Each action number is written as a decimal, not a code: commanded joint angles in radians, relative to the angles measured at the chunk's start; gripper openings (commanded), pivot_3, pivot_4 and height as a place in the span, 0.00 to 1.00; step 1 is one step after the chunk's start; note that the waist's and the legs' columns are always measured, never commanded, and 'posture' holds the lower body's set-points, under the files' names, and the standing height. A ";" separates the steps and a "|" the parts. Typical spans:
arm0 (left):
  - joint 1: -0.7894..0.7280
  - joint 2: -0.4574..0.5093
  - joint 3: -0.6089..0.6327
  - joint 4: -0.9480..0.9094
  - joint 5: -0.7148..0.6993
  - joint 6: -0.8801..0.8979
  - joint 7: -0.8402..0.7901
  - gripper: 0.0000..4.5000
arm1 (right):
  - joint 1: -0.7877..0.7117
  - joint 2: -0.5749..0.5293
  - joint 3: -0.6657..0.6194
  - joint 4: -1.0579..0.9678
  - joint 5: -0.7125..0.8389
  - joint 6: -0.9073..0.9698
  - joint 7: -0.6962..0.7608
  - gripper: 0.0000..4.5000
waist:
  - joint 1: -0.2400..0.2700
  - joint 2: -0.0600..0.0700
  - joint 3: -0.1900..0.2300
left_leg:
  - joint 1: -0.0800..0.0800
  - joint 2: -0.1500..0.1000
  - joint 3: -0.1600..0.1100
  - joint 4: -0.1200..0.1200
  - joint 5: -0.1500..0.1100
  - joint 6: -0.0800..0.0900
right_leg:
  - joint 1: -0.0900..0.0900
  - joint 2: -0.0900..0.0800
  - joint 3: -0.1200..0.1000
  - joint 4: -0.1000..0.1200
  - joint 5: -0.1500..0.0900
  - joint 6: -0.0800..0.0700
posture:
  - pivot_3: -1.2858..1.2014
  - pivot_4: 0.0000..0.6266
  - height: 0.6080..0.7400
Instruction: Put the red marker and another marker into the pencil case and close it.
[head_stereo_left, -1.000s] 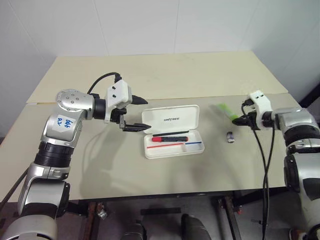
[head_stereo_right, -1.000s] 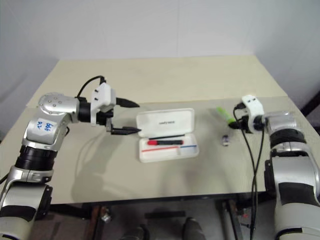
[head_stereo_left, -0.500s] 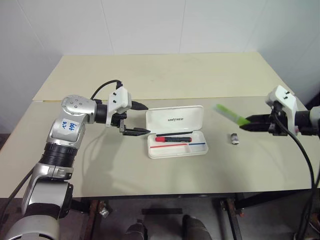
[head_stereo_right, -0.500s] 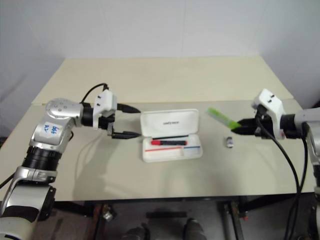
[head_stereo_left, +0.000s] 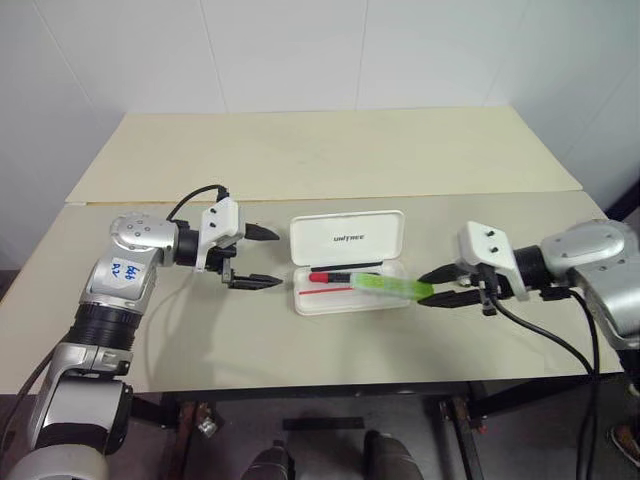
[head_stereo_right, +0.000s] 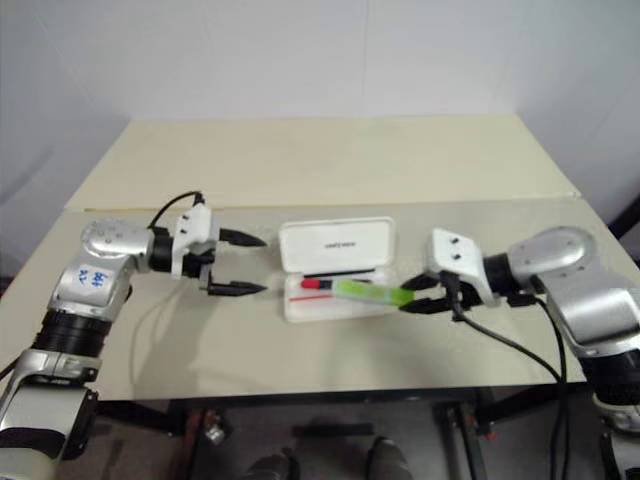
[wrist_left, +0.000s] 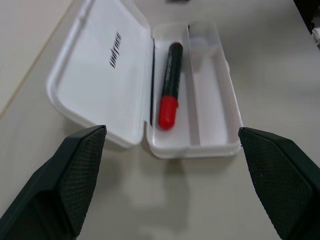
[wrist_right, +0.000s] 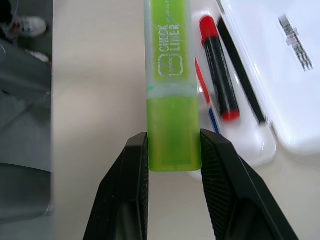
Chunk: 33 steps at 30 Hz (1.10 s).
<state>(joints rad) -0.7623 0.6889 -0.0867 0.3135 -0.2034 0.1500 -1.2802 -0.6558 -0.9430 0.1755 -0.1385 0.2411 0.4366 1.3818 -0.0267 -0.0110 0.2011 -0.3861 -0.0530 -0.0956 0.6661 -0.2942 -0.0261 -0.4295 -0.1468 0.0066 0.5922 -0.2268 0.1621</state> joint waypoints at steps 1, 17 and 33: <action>0.027 0.030 0.017 -0.051 0.001 -0.025 -0.001 1.00 | -0.059 0.043 0.057 0.085 -0.057 -0.105 0.020 0.24 | 0.000 0.000 0.000 | 0.000 0.000 0.000 0.000 0.000 -0.001 | 0.000 0.000 0.000 0.000 0.000 0.000 | 0.52 0.24 1.00; 0.126 0.042 0.019 -0.182 -0.014 0.034 0.039 1.00 | -0.217 0.266 0.188 0.347 -0.184 -0.233 0.041 0.24 | -0.001 0.000 0.000 | -0.001 0.000 0.000 -0.001 0.001 -0.002 | -0.001 0.000 0.000 -0.001 0.000 0.000 | 0.52 0.24 1.00; 0.151 0.044 0.031 -0.225 -0.024 0.050 0.062 1.00 | -0.273 0.347 0.199 0.514 -0.252 -0.302 0.017 0.24 | -0.003 0.000 0.000 | -0.001 0.000 0.000 -0.001 0.001 -0.002 | -0.002 0.001 0.000 -0.001 0.000 0.000 | 0.52 0.24 1.00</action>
<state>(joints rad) -0.6152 0.7184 -0.0868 0.1265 -0.2054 0.1989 -1.2246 -0.9009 -0.6002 0.3886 0.3679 -0.0090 0.1563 1.4058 -0.0294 -0.0110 0.2010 -0.3869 -0.0529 -0.0958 0.6647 -0.2933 -0.0279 -0.4312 -0.1463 0.0065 0.5916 -0.2269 0.1620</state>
